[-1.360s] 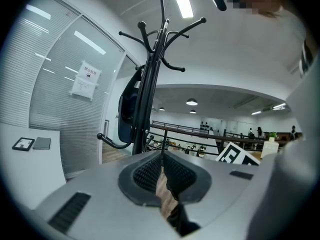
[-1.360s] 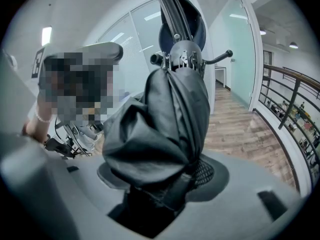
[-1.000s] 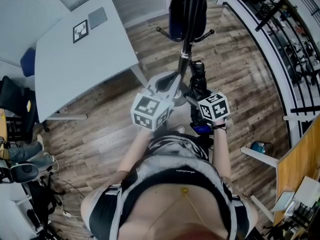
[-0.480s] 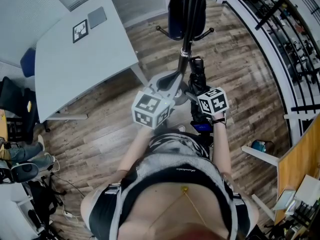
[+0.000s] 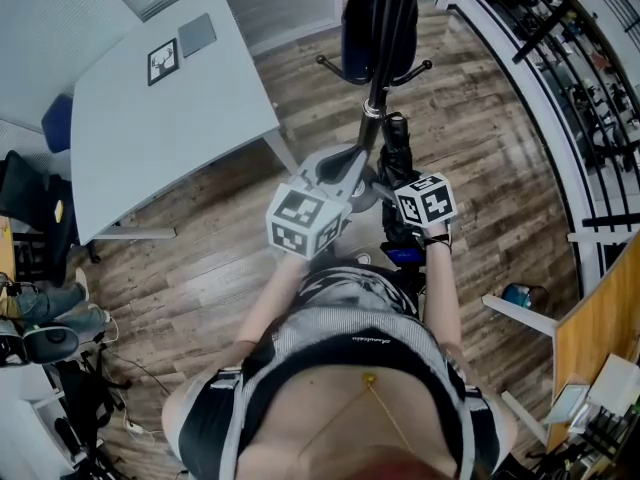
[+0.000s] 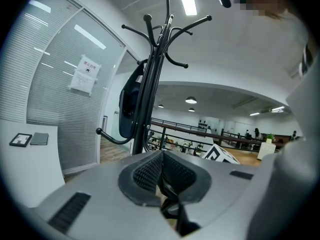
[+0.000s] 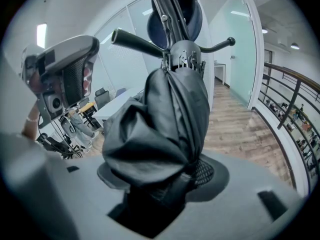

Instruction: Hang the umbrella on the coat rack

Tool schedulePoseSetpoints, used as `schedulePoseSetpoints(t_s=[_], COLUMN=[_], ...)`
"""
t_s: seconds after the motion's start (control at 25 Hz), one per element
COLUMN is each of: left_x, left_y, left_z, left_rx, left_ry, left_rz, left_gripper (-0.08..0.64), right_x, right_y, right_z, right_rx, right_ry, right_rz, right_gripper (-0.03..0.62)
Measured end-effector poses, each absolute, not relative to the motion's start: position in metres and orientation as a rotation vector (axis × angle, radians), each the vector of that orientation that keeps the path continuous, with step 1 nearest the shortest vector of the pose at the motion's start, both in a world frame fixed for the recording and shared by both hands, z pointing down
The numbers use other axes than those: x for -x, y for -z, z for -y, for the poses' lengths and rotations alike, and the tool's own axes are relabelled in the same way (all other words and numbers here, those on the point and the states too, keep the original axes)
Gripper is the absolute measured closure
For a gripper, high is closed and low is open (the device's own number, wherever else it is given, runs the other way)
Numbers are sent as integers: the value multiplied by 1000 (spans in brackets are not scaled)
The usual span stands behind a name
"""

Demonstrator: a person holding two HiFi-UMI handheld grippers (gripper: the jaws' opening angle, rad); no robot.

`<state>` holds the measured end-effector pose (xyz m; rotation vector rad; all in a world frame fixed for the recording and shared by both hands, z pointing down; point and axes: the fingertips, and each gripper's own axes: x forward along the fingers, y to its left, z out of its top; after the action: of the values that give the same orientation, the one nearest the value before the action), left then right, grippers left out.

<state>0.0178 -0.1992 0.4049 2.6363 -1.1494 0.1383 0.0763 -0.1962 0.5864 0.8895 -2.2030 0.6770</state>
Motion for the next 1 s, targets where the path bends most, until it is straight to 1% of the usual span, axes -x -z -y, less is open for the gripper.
schedulePoseSetpoints(t_s=[0.36,0.56,0.6,0.68,0.72,0.84,1.0], left_x=[-16,-18,-19,-21,-21,-22,-26], left_y=[-409,-412,-413,-415,-417,-419,-418], left_z=[201,202,202,203,203,203,204], left_rx=[-2631,-2628,-2627,-2626,-2625,-2622,-2626], left_ry=[-149,-161,-163,-166,-167,-169,-174], left_rz=[1145,1146,1144,1136,1133,1126,1117], left_gripper=[545,545,545,545,545,545,545], right_x=[-72,-79,-82,-84,-83,-83,-86], right_y=[-595,-598,-599,-590,-581,-556,-544], right_z=[197,194,193,196,199,209,213], right_rx=[-869,-850,-849,-882,-912,-989,-1030], right_ry=[-693,-653,-620,-597,-613,-642,-607], right_rz=[2195,2143,2125,2155,2202,2312,2334], right_gripper=[314,295,297,328,333,337,342])
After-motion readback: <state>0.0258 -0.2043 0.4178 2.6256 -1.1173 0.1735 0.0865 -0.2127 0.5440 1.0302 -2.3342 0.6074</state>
